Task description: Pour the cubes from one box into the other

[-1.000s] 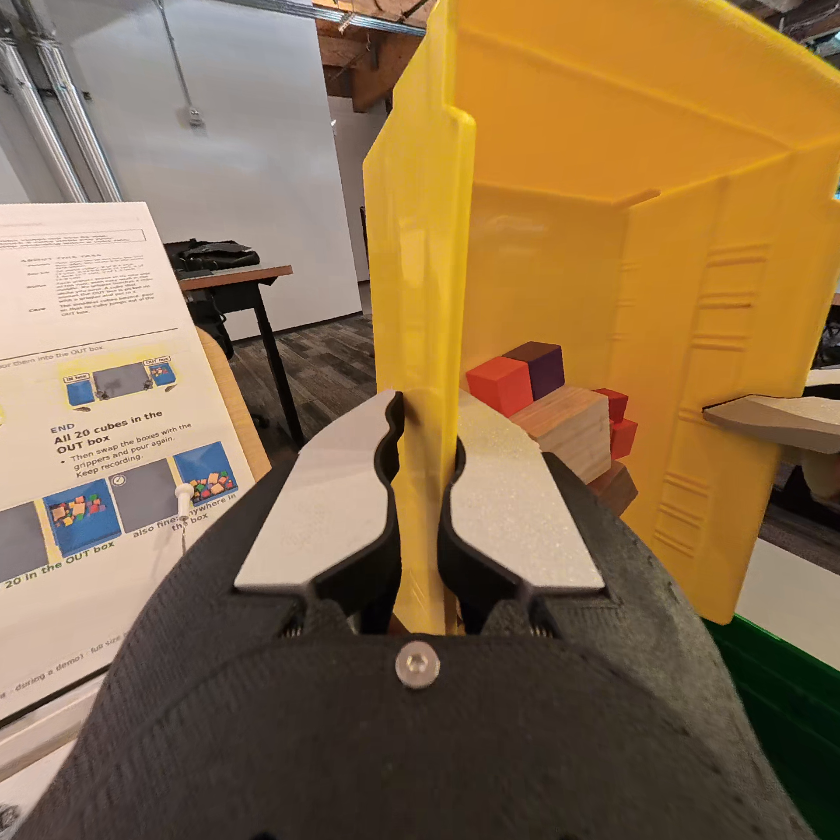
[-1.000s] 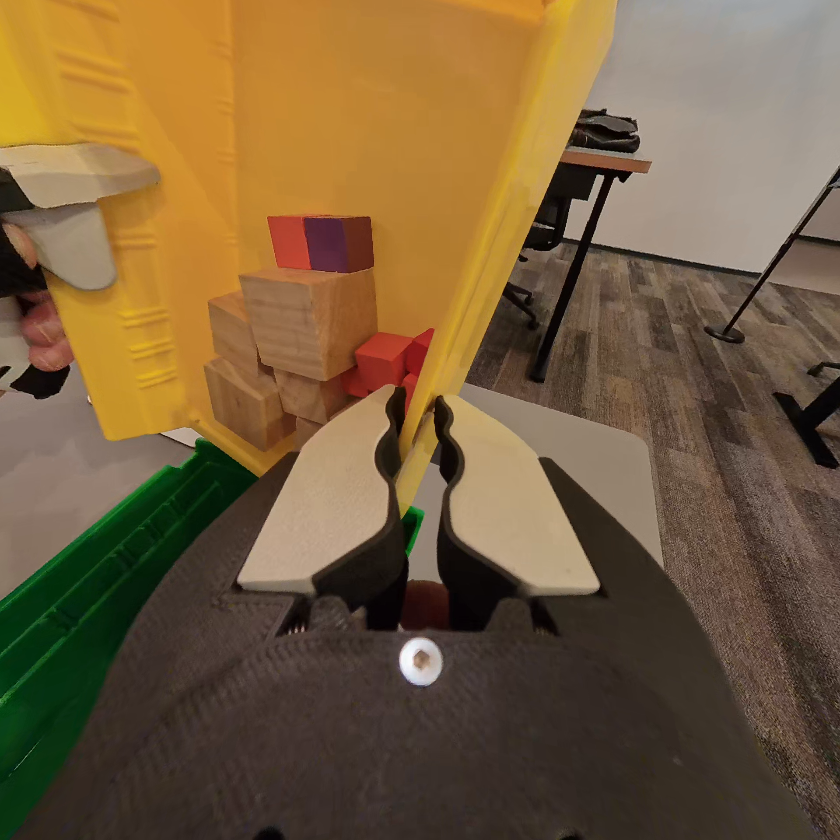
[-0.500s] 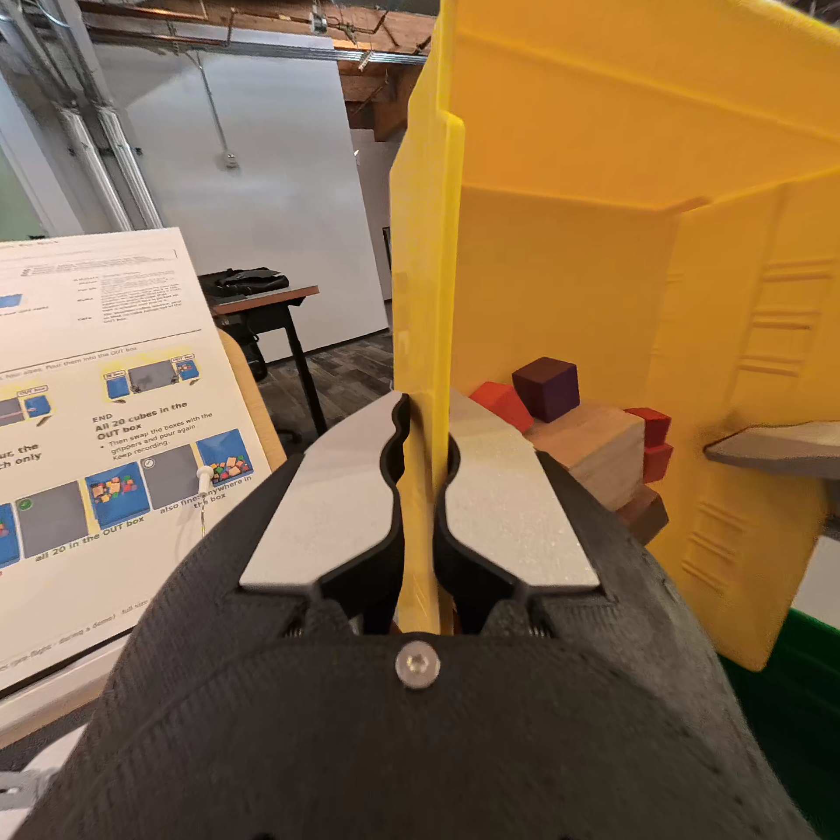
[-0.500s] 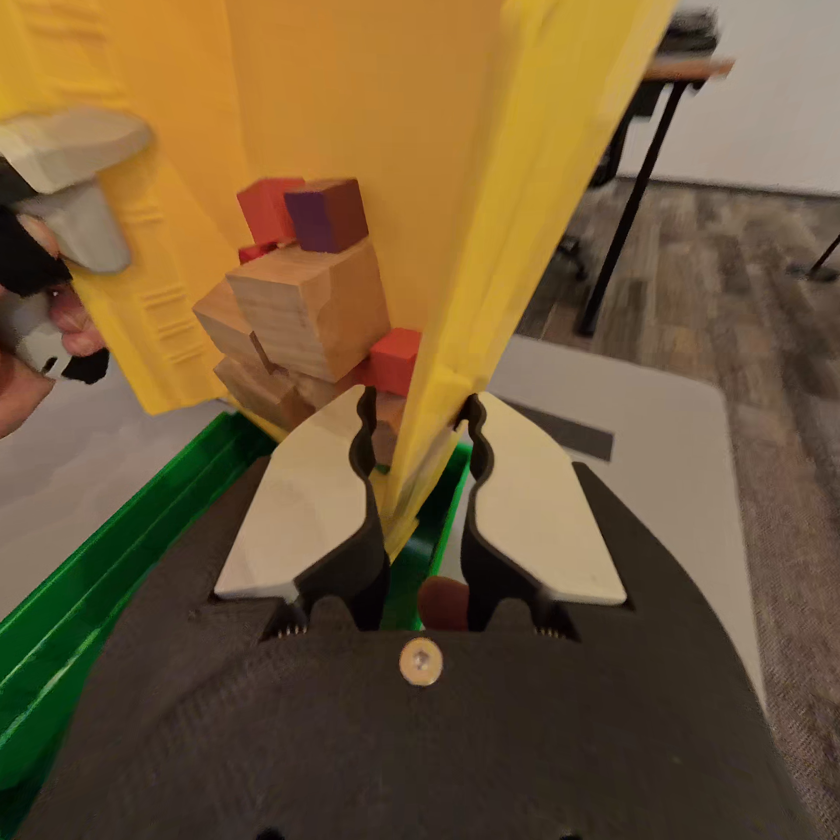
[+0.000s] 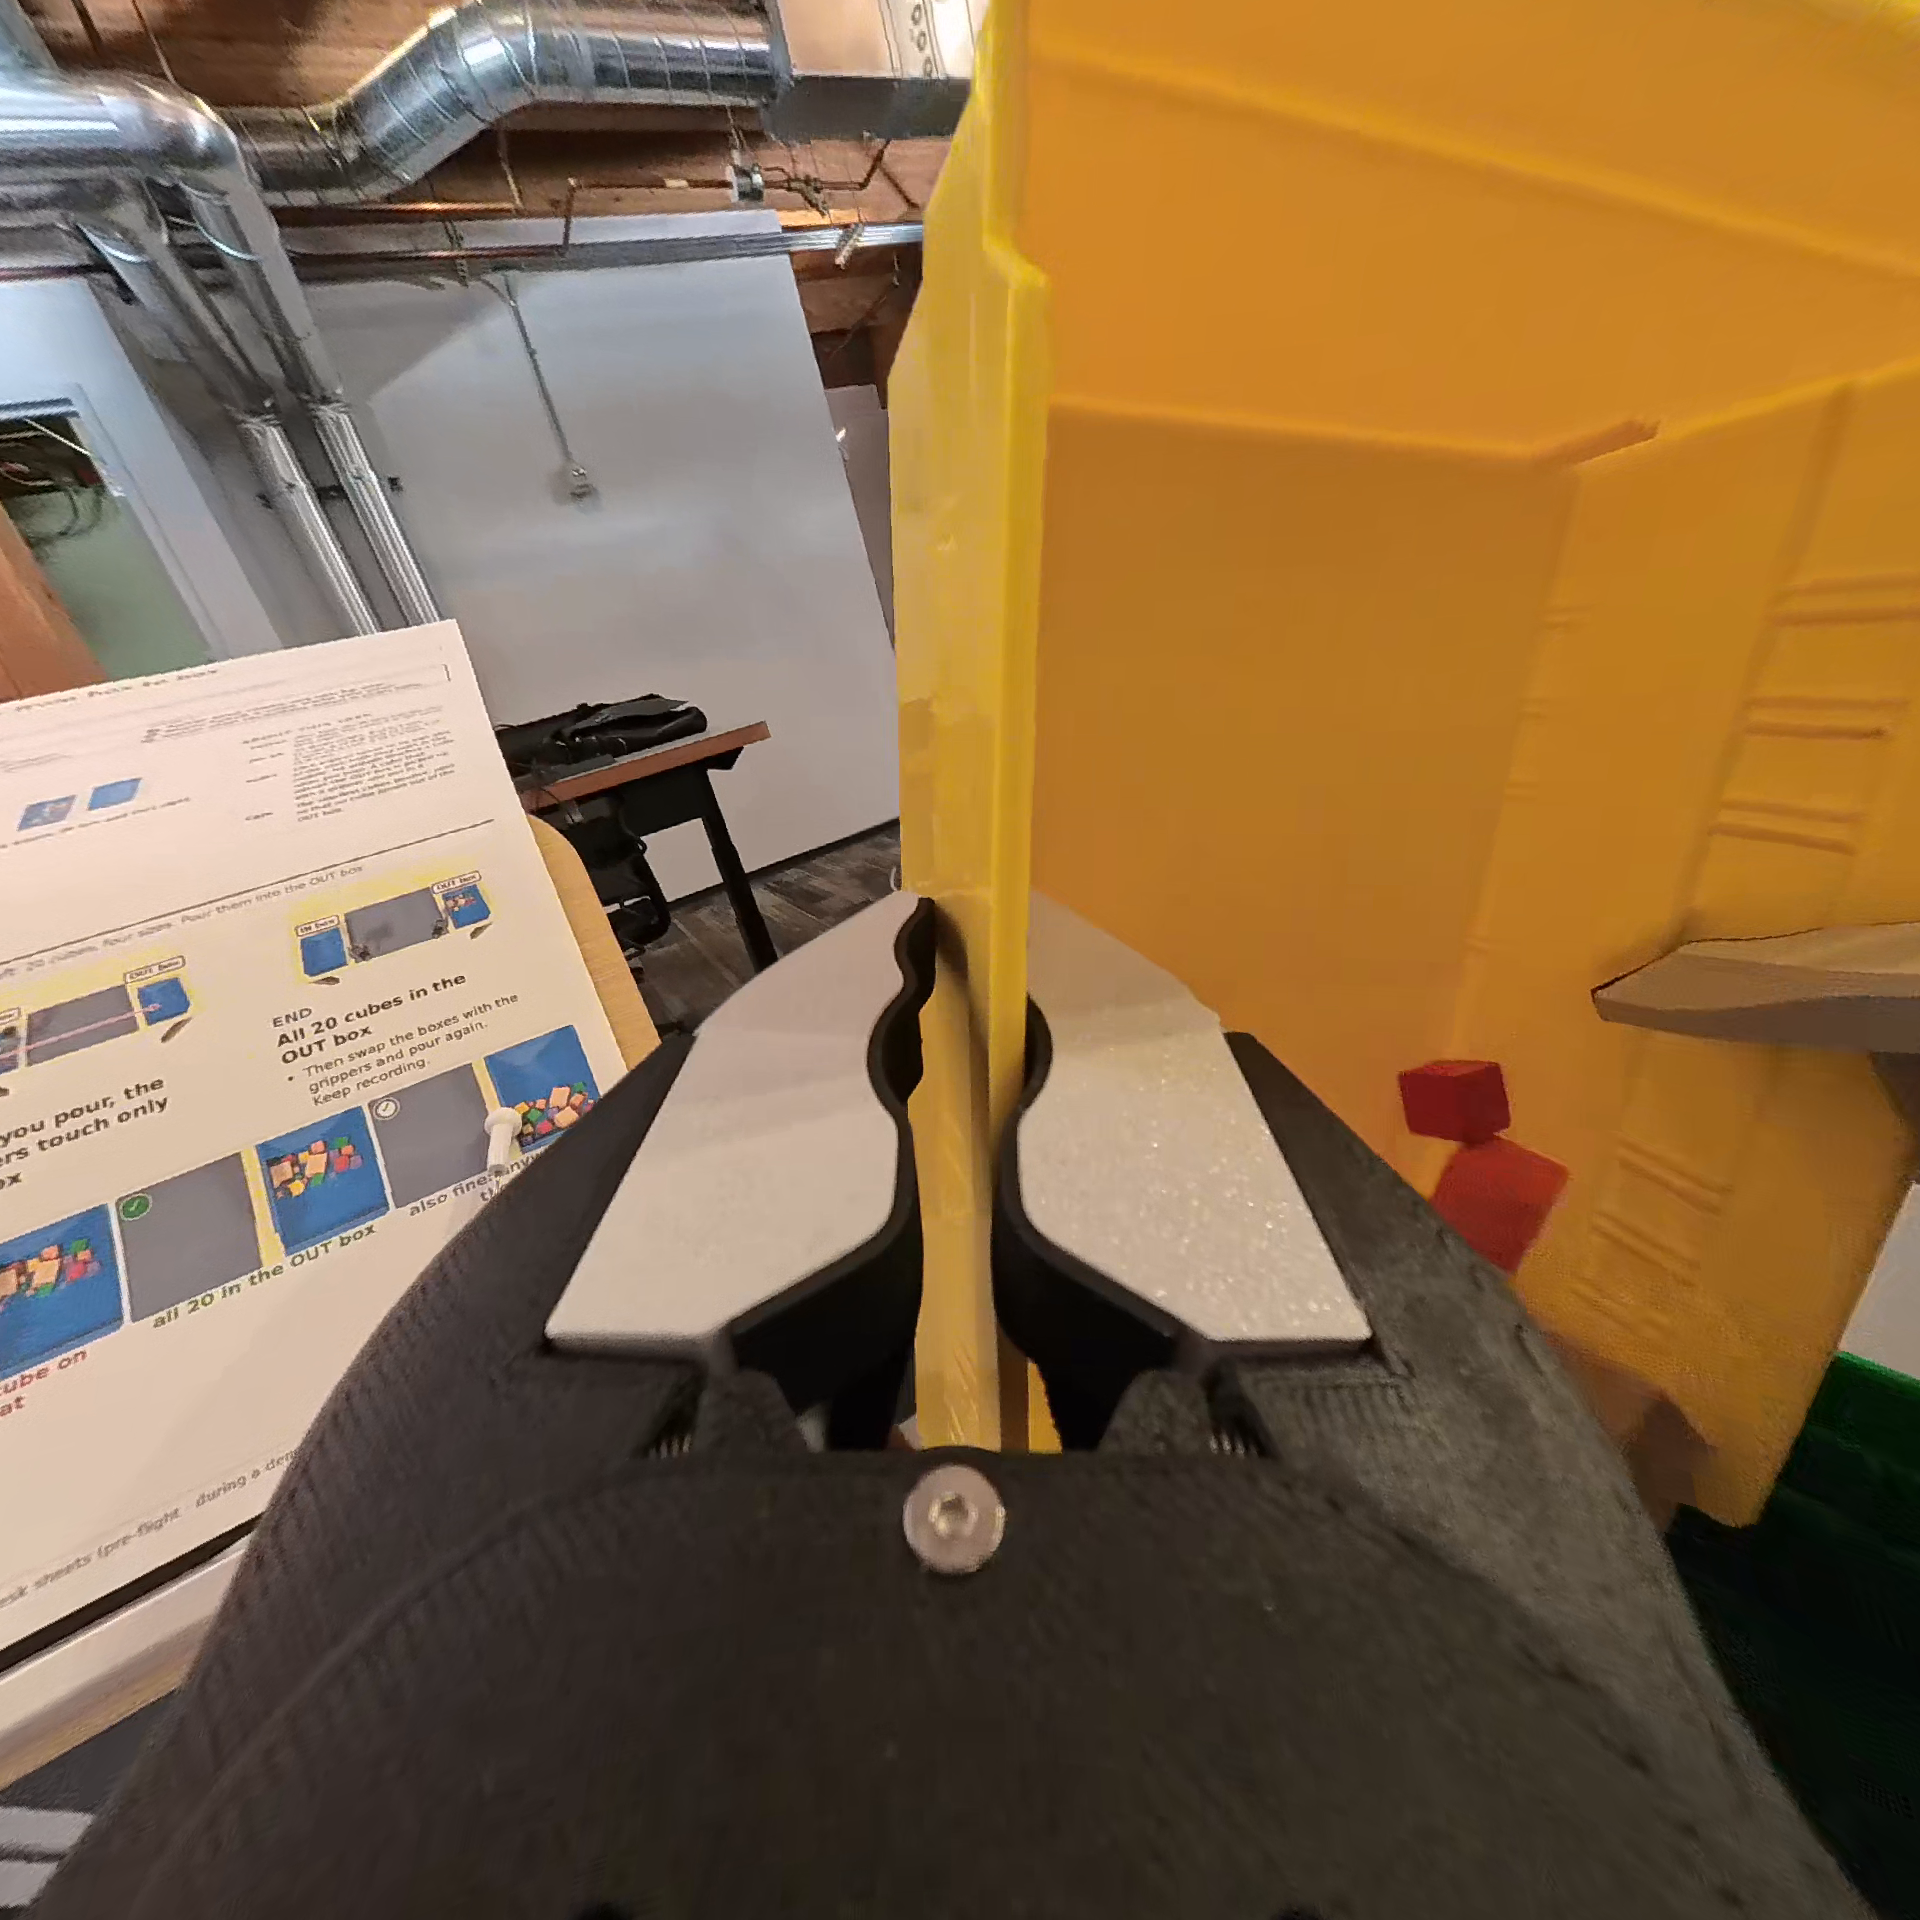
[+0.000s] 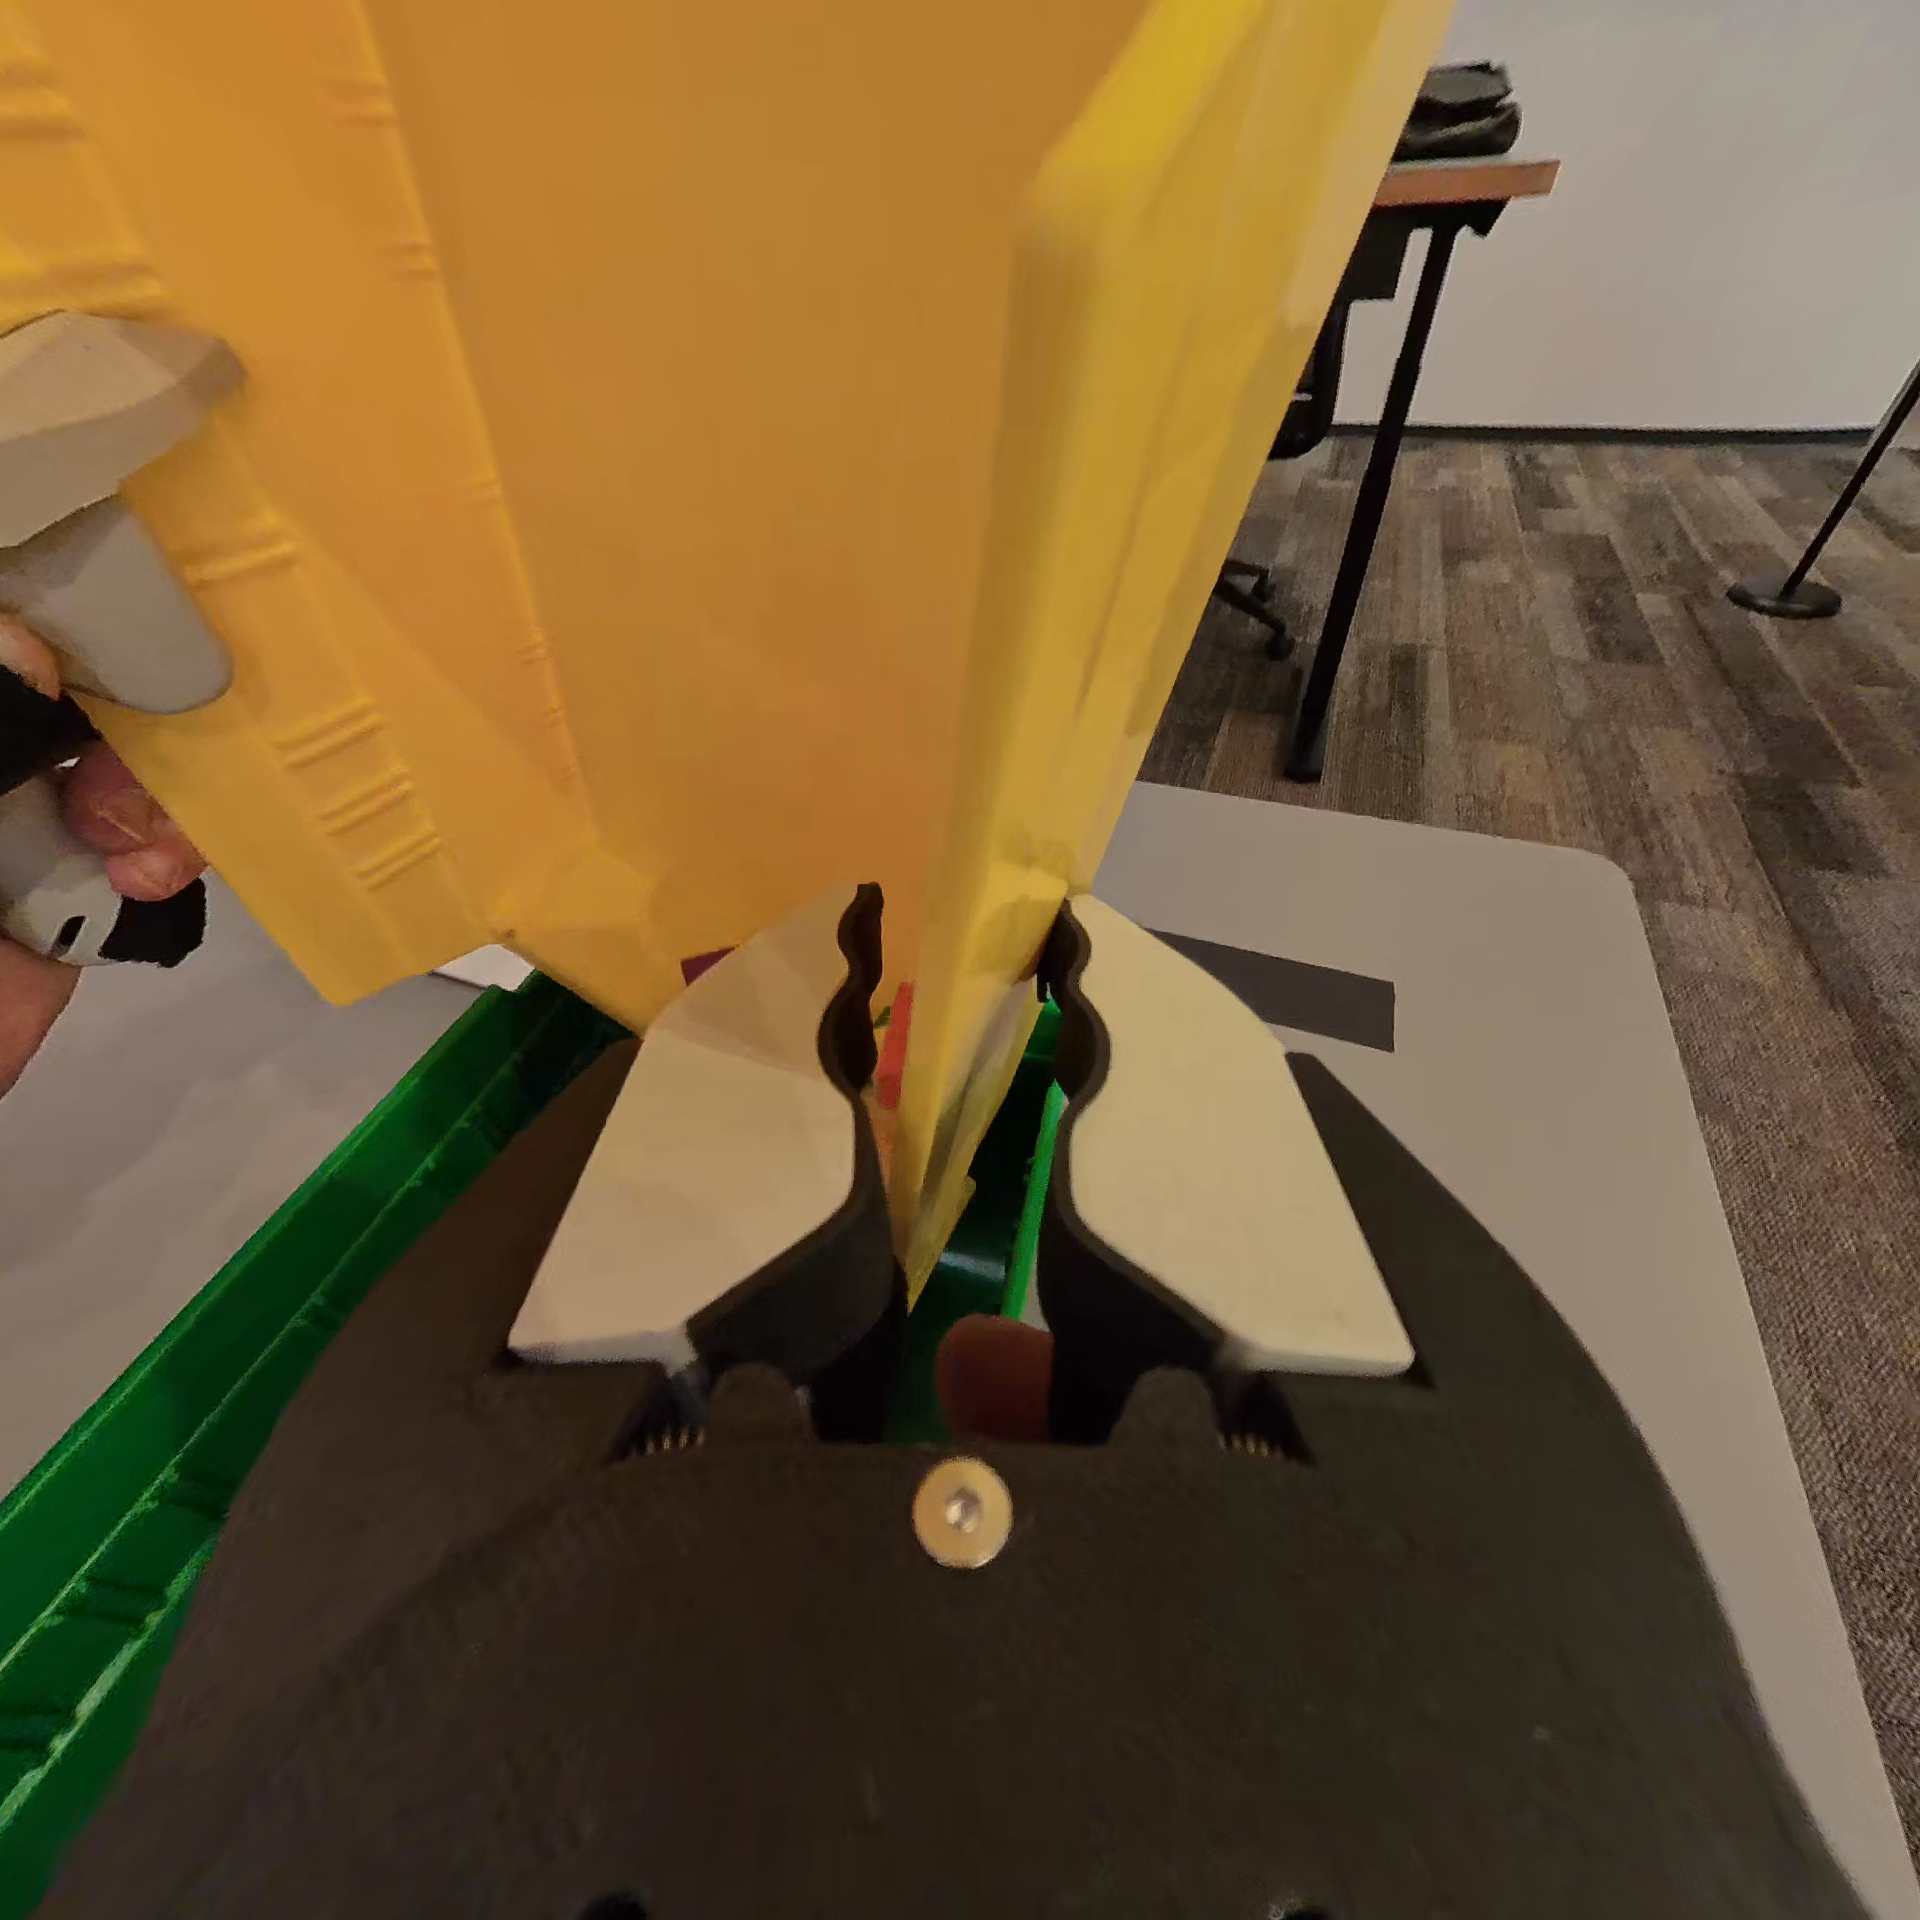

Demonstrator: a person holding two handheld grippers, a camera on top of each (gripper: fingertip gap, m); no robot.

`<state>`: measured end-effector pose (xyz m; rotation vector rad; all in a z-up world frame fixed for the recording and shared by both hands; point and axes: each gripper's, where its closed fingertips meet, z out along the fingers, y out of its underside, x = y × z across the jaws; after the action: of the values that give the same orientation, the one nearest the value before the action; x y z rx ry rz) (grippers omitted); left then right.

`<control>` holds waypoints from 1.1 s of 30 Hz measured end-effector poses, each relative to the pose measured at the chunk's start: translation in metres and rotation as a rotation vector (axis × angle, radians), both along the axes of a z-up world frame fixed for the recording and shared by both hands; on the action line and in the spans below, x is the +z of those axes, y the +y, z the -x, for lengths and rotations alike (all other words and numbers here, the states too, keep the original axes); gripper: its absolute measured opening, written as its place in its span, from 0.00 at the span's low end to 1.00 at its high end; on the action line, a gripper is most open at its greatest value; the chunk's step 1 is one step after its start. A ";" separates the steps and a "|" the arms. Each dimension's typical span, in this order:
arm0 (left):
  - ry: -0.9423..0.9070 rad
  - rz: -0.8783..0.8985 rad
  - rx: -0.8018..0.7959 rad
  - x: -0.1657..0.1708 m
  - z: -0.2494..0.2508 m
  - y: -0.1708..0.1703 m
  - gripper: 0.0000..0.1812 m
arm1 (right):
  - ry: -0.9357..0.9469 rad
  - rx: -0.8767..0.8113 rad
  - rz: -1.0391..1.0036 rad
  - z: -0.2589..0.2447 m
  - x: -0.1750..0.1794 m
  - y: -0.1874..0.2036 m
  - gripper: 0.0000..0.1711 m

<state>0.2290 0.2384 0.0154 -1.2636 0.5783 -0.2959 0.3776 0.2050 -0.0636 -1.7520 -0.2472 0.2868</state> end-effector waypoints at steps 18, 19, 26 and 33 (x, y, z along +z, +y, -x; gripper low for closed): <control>-0.074 -0.151 -0.010 0.042 0.008 -0.018 0.05 | 0.038 0.024 -0.213 0.004 0.058 -0.010 0.14; -0.079 -0.152 -0.003 0.047 0.012 -0.018 0.05 | 0.028 0.022 -0.220 0.007 0.067 -0.012 0.14; -0.136 -0.187 0.011 0.072 0.043 -0.020 0.05 | -0.066 0.035 -0.287 0.033 0.101 -0.011 0.14; -0.148 -0.123 0.035 0.070 0.078 -0.027 0.05 | -0.078 0.086 -0.254 0.067 0.113 -0.022 0.15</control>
<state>0.1507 0.2112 0.0851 -1.1223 0.4403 -0.3169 0.3104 0.1825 0.0491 -1.5048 -0.3996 0.2383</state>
